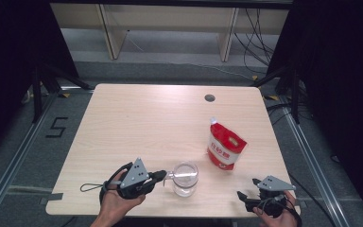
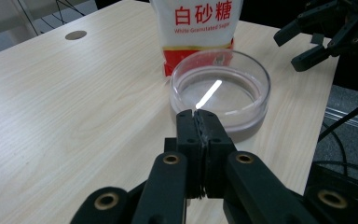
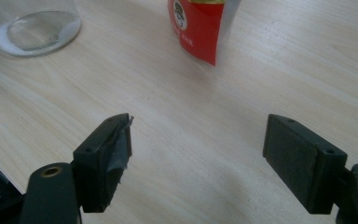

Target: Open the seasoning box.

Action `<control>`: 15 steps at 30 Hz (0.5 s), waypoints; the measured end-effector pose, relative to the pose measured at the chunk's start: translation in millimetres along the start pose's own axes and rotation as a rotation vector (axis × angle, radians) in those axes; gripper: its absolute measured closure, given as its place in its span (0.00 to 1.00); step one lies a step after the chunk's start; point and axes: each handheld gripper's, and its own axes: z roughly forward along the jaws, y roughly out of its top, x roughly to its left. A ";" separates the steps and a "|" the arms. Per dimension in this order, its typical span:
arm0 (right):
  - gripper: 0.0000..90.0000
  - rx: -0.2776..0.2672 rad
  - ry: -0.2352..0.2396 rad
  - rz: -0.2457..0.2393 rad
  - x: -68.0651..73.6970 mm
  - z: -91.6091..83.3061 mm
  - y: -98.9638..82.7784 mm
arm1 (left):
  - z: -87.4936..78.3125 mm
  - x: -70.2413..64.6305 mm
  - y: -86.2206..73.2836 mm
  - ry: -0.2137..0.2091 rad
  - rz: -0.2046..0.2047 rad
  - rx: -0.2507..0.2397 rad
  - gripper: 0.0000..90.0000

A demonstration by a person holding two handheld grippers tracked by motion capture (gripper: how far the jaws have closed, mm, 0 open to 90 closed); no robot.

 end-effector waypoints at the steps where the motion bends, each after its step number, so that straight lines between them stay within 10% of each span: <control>1: 0.27 0.003 0.003 0.005 0.4 -0.1 0.0 | 1.7 1.4 0.8 -0.011 0.016 -0.006 0.98; 15: 0.27 0.006 0.010 0.000 1.2 0.4 0.2 | 14.6 4.8 2.0 -0.002 -0.021 0.002 0.98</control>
